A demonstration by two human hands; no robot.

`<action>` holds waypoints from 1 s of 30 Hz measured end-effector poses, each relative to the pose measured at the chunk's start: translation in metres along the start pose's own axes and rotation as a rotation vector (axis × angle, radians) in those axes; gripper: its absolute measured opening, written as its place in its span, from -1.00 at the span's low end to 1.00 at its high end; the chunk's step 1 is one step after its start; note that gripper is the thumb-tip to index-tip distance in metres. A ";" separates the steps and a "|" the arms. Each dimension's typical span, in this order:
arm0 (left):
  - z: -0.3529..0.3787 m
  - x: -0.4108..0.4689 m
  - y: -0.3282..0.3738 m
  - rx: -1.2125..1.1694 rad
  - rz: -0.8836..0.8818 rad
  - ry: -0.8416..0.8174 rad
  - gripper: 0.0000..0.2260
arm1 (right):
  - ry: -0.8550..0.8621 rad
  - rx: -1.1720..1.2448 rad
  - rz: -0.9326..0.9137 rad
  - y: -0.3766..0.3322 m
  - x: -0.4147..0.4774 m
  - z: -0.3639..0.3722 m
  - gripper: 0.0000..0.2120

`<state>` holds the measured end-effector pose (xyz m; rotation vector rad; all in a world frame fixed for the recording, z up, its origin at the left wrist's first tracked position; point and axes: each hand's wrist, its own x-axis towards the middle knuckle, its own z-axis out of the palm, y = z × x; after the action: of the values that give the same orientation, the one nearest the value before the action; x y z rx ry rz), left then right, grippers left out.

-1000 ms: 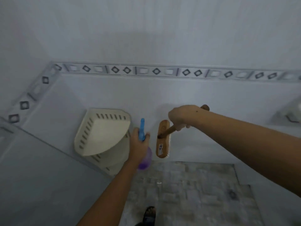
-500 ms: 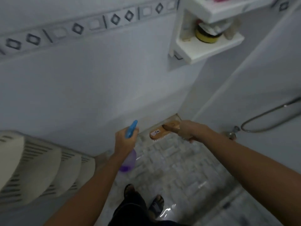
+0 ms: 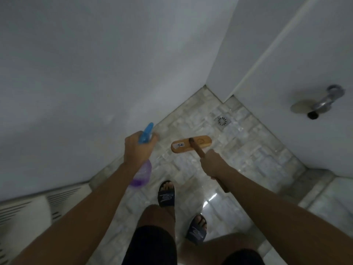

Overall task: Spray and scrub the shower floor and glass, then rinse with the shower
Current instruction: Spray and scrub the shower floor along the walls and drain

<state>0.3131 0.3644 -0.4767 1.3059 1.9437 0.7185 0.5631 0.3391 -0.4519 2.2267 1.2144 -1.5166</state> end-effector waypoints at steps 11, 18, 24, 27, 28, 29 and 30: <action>0.158 0.123 -0.229 0.126 0.010 -0.047 -0.64 | 0.089 -0.173 -0.123 0.033 0.268 0.141 -0.86; 0.218 0.155 -0.306 0.104 -0.097 0.035 -0.59 | 0.074 -0.222 -0.269 0.031 0.359 0.166 -0.86; 0.216 0.159 -0.337 -0.106 0.039 0.124 -0.63 | -0.045 -0.312 -0.296 0.045 0.357 0.161 -0.69; 0.210 0.161 -0.350 -0.140 0.116 0.209 -0.54 | -0.058 -0.369 -0.238 0.063 0.348 0.164 -0.59; 0.210 0.162 -0.356 -0.123 0.160 0.225 -0.52 | -0.048 -0.345 -0.215 0.062 0.348 0.169 -0.61; 0.209 0.160 -0.360 -0.105 0.205 0.229 -0.52 | -0.039 -0.316 -0.201 0.056 0.351 0.172 -0.63; 0.209 0.157 -0.362 -0.096 0.247 0.228 -0.55 | -0.014 -0.296 -0.213 0.044 0.356 0.175 -0.63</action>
<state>0.2320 0.4017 -0.9143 1.4739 1.9132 1.1113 0.5244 0.3975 -0.8450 1.9446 1.5977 -1.3144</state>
